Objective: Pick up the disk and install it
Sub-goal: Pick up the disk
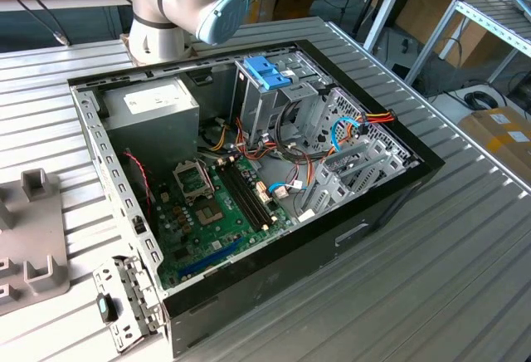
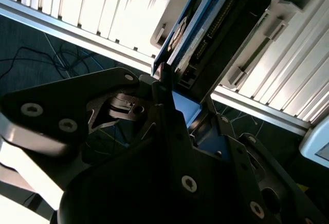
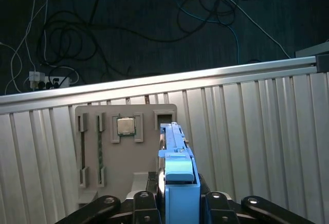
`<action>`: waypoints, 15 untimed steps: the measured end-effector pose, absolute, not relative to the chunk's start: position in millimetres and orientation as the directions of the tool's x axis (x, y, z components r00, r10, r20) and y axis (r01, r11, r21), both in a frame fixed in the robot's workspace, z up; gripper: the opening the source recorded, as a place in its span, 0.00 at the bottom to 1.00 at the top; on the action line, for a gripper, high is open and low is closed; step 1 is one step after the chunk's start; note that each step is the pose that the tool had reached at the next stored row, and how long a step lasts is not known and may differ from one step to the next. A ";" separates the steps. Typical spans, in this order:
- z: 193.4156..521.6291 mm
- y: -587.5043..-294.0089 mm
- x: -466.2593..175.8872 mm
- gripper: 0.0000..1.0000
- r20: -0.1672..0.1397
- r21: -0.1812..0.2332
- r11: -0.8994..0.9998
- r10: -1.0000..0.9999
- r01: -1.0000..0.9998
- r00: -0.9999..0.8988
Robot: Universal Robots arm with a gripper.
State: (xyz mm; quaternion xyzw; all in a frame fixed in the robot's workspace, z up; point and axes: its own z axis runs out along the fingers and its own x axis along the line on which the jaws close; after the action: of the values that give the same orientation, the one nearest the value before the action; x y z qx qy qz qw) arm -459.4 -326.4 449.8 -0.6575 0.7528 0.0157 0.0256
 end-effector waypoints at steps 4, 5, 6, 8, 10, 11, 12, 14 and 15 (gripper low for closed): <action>451.2 -326.4 -459.4 0.37 -0.059 -0.010 0.135 -0.989 -0.991 -0.134; 451.5 -326.4 -459.4 0.37 -0.059 -0.010 0.135 -0.989 -0.991 -0.134; 451.9 -326.4 -459.4 0.37 -0.059 -0.010 0.135 -0.989 -0.991 -0.134; 452.4 -326.4 -459.4 0.37 -0.059 -0.010 0.135 -0.989 -0.991 -0.134; 453.1 -326.4 -459.4 0.37 -0.059 -0.010 0.135 -0.989 -0.991 -0.134; 453.3 -326.4 -459.4 0.37 -0.059 -0.010 0.135 -0.989 -0.991 -0.134; 453.6 -326.4 -459.4 0.37 -0.059 -0.010 0.135 -0.989 -0.991 -0.134; 454.5 -326.4 -459.4 0.37 -0.059 -0.010 0.135 -0.989 -0.991 -0.134; 455.0 -326.4 -459.4 0.37 -0.059 -0.010 0.135 -0.989 -0.991 -0.134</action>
State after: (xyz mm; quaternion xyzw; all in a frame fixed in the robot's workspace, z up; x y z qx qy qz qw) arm -459.4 -326.4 455.0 -0.6575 0.7528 0.0157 0.0256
